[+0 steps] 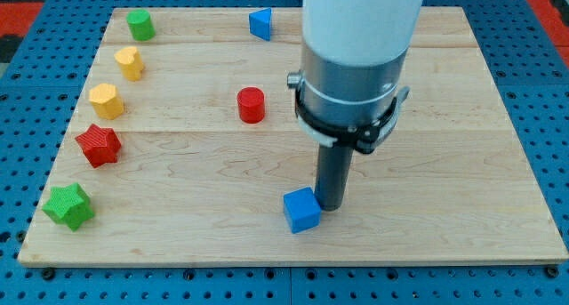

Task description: Push the blue cube to the bottom center

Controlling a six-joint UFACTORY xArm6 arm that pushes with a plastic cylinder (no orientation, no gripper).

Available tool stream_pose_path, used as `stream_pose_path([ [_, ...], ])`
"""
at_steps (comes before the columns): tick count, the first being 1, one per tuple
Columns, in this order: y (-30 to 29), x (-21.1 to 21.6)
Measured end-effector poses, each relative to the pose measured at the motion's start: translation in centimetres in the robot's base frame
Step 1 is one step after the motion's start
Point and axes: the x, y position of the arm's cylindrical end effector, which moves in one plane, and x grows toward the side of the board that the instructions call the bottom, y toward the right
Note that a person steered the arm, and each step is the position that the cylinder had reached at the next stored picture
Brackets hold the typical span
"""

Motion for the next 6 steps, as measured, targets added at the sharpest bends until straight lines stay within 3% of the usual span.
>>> stream_pose_path([
  [2, 3.9, 1.1],
  [3, -0.7, 1.1],
  [6, -5.4, 1.6],
])
